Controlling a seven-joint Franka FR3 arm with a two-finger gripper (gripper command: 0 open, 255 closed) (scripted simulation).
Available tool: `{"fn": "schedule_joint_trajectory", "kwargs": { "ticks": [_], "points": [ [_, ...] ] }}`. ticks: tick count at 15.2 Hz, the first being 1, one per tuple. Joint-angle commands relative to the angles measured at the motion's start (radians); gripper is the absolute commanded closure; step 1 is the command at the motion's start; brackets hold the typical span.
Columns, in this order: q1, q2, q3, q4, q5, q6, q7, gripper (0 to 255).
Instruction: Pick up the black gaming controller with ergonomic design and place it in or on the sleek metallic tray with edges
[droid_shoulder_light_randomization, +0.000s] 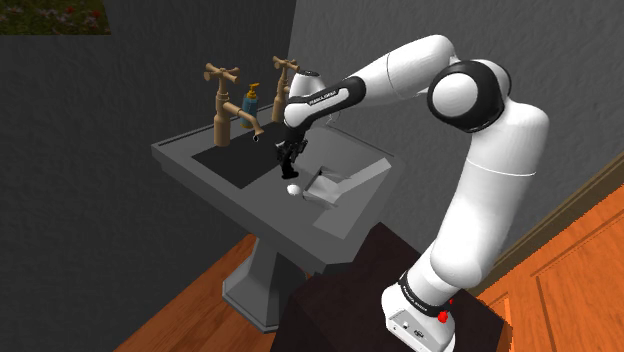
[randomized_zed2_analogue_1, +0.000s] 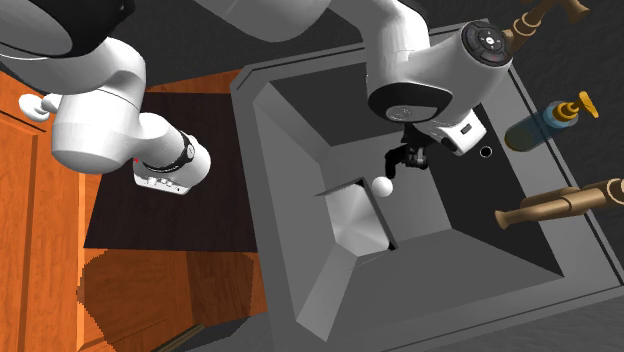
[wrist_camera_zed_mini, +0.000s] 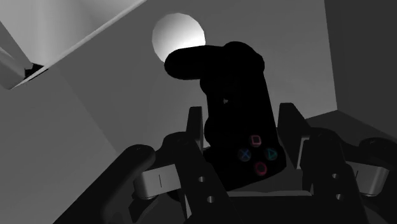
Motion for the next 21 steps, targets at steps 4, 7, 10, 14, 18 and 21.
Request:
{"fn": "schedule_joint_trajectory", "kwargs": {
  "ticks": [4,7,10,14,18,21],
  "points": [
    [-0.036,-0.078,-0.017,-0.083,0.009,0.005,-0.059,255],
    [-0.073,-0.139,-0.039,-0.159,0.016,0.021,-0.123,255],
    [-0.11,-0.194,-0.065,-0.224,0.021,0.031,-0.189,255],
    [-0.159,-0.259,-0.107,-0.296,0.023,0.038,-0.282,255],
    [-0.188,-0.274,-0.135,-0.34,0.026,0.065,-0.342,255],
    [-0.188,-0.245,-0.135,-0.351,0.033,0.106,-0.347,255]
  ]
}}
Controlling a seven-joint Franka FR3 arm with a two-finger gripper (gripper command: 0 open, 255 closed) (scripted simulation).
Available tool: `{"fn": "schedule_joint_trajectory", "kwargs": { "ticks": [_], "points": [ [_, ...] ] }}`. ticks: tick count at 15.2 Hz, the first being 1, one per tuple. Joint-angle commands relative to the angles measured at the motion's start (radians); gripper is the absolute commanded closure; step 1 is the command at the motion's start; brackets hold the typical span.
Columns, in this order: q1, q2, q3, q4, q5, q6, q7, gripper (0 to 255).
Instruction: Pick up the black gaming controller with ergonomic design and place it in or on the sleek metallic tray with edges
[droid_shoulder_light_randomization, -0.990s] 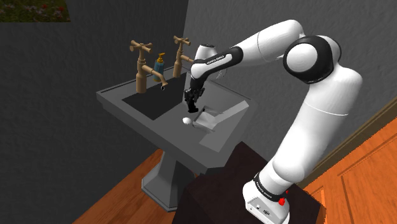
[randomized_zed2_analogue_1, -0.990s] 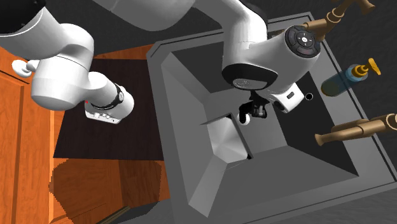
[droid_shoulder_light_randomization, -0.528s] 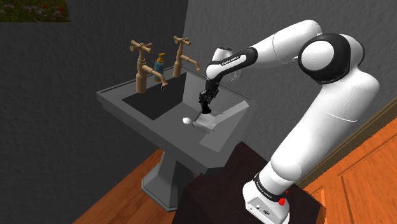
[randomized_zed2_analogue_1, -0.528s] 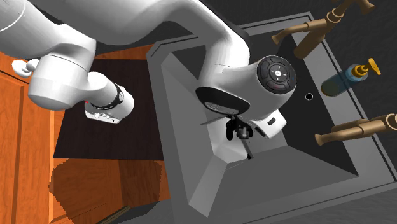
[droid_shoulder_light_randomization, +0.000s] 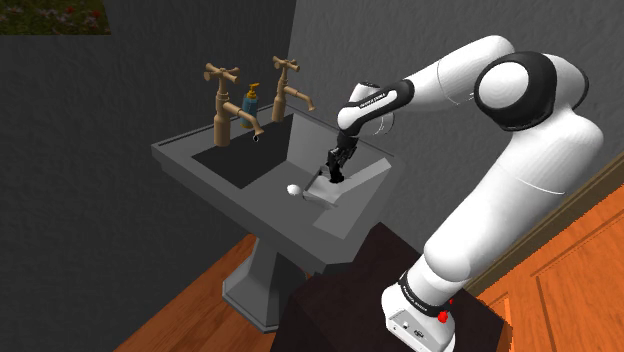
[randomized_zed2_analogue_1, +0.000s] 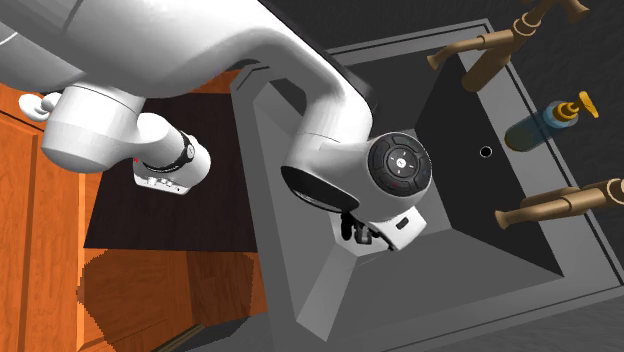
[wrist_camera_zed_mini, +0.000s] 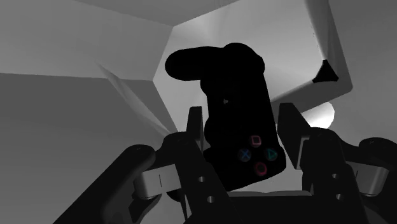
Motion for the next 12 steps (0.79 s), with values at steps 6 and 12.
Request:
{"fn": "schedule_joint_trajectory", "kwargs": {
  "ticks": [6,12],
  "points": [
    [-0.002,0.07,0.002,-0.025,0.019,0.095,-0.015,255],
    [-0.005,0.135,0.008,-0.033,0.038,0.167,-0.029,255]
  ]
}}
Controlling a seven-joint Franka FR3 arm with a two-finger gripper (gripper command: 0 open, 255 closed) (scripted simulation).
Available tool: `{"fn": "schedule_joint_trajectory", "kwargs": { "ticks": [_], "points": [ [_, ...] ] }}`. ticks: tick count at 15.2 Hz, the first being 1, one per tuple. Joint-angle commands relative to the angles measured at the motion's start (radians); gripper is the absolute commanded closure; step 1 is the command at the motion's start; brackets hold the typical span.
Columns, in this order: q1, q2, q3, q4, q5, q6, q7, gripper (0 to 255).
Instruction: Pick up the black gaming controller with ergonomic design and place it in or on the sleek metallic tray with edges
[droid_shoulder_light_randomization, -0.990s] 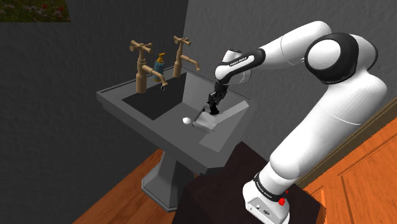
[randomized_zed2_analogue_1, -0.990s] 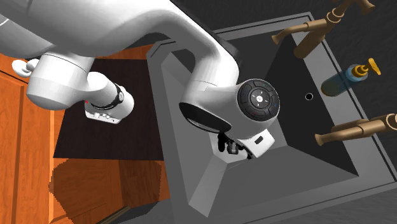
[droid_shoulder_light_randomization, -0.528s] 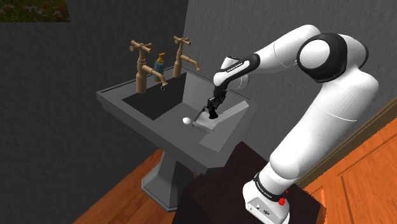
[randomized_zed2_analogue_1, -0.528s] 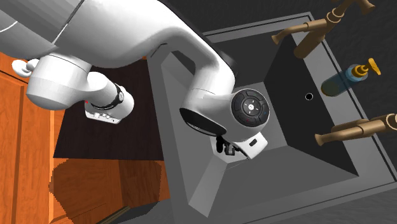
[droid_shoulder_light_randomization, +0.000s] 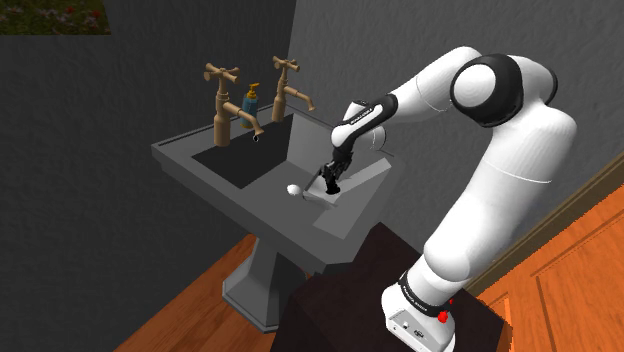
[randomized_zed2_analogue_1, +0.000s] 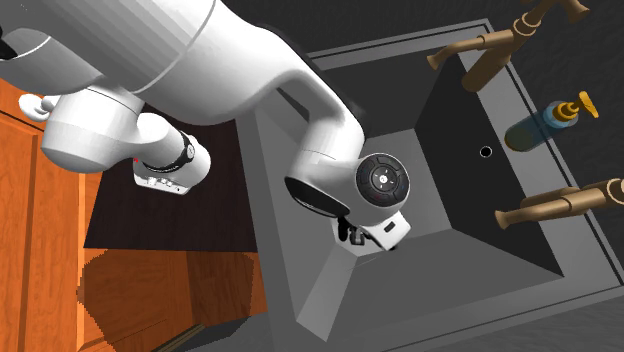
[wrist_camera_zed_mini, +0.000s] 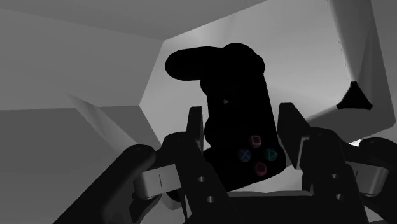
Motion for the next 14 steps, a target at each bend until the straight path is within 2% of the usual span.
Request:
{"fn": "schedule_joint_trajectory", "kwargs": {
  "ticks": [1,7,8,13,14],
  "points": [
    [-0.001,0.01,0.001,0.002,0.003,0.008,-0.003,255],
    [-0.001,0.01,0.001,0.002,0.003,0.008,-0.003,255],
    [-0.001,0.01,0.001,0.002,0.003,0.009,-0.003,0],
    [-0.001,0.01,0.001,0.002,0.003,0.008,-0.003,0],
    [0.001,-0.022,-0.003,0.003,-0.006,-0.023,0.004,0]
  ]
}}
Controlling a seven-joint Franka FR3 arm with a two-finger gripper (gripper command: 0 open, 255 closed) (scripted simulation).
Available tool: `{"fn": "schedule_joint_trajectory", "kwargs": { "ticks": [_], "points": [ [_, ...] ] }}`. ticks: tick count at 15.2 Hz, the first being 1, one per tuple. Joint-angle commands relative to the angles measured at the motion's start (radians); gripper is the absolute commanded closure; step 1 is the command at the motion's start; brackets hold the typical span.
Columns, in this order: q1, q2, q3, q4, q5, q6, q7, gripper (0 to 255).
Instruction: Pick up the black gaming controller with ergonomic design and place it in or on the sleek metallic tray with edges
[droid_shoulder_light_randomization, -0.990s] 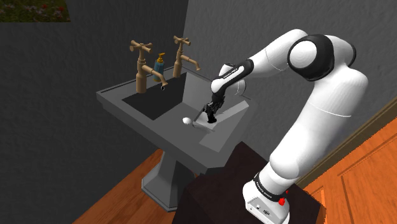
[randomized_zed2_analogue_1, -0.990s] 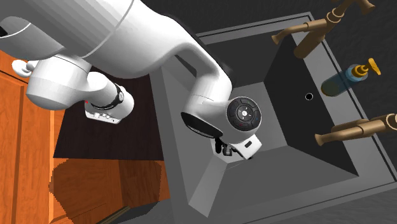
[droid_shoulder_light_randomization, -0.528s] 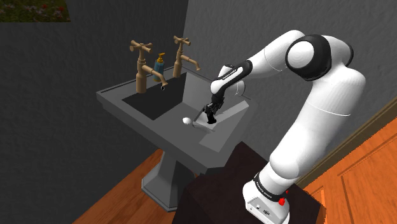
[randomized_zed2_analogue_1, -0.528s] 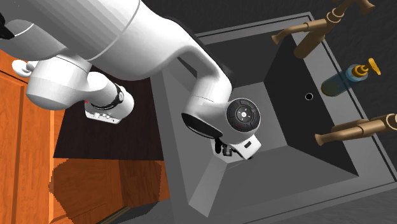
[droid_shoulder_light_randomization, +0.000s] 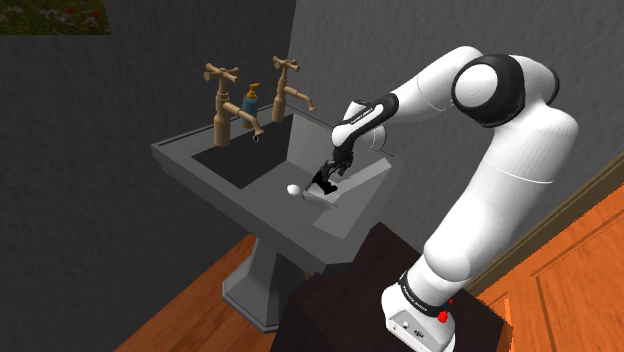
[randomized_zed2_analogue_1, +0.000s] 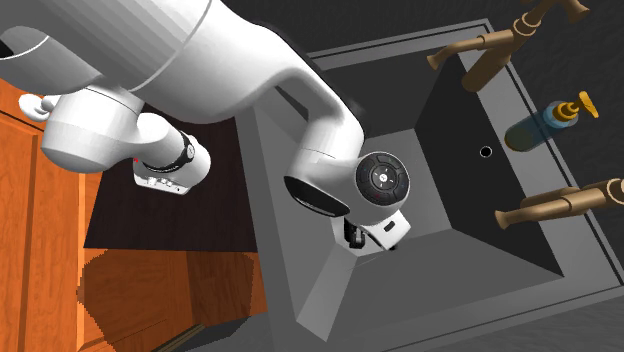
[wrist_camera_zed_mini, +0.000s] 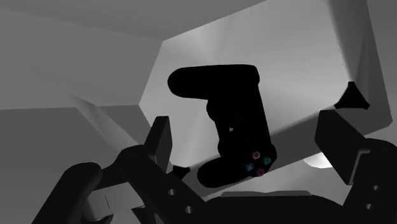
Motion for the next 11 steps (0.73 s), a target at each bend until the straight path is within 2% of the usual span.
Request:
{"fn": "schedule_joint_trajectory", "kwargs": {
  "ticks": [1,3,11],
  "points": [
    [0.001,-0.044,-0.005,0.008,-0.013,-0.051,0.007,0],
    [0.002,-0.096,-0.008,0.015,-0.027,-0.11,0.017,0],
    [0.002,-0.096,-0.008,0.015,-0.027,-0.11,0.017,0]
  ]
}}
